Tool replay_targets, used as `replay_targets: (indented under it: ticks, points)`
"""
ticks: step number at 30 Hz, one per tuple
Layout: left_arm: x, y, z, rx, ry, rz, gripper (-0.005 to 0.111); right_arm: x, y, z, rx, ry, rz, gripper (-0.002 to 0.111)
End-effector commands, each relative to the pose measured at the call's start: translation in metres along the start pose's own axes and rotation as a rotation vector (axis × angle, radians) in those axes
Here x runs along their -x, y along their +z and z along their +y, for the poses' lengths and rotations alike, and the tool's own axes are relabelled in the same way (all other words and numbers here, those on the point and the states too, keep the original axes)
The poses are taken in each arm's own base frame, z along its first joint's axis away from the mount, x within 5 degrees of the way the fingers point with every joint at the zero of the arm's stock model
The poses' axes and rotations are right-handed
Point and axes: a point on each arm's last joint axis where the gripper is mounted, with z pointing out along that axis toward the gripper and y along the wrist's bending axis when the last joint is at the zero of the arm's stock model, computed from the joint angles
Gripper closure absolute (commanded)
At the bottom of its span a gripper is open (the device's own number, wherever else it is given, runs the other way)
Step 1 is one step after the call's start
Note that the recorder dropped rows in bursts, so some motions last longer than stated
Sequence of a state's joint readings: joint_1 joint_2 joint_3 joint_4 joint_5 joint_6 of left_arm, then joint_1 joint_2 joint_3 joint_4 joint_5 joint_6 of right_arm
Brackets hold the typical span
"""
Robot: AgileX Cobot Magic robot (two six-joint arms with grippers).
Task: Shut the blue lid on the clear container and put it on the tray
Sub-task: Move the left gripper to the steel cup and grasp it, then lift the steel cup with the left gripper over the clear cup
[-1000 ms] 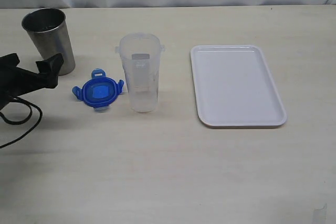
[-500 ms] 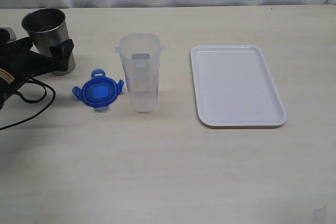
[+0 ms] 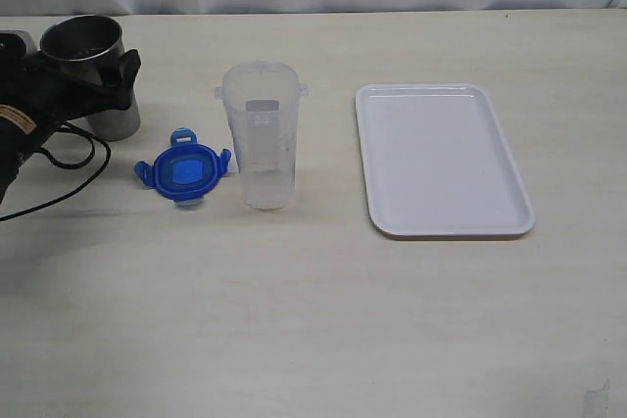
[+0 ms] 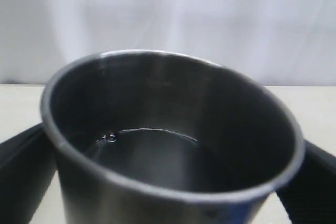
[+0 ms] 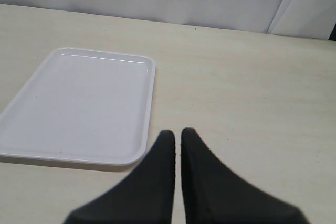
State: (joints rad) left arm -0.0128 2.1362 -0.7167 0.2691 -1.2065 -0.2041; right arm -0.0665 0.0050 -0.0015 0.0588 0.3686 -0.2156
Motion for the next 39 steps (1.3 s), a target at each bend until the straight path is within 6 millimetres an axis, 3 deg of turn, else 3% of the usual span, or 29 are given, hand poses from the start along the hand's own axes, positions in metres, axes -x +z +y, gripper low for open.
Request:
replay_targets:
  ticks: [1, 9, 20, 36, 39]
  points:
    - [0.001, 0.001, 0.000, -0.004, 0.000, -0.003, 0.002, 0.000, 0.000, 0.000, -0.004, 0.008, -0.007, 0.104]
    - [-0.017, 0.002, 0.002, 0.003, -0.018, 0.034, 0.002, 0.000, 0.000, 0.000, -0.004, 0.008, -0.007, 0.104]
    - [-0.014, 0.014, 0.005, -0.005, -0.015, 0.009, 0.002, 0.000, 0.000, 0.000, -0.004, 0.008, -0.007, 0.104]
    - [-0.014, 0.014, 0.004, -0.006, -0.036, 0.012, 0.002, 0.000, 0.000, 0.000, -0.004, 0.008, -0.007, 0.104]
    - [-0.014, 0.014, 0.004, -0.006, -0.036, 0.014, 0.007, 0.000, 0.000, 0.000, -0.004, 0.008, -0.007, 0.104]
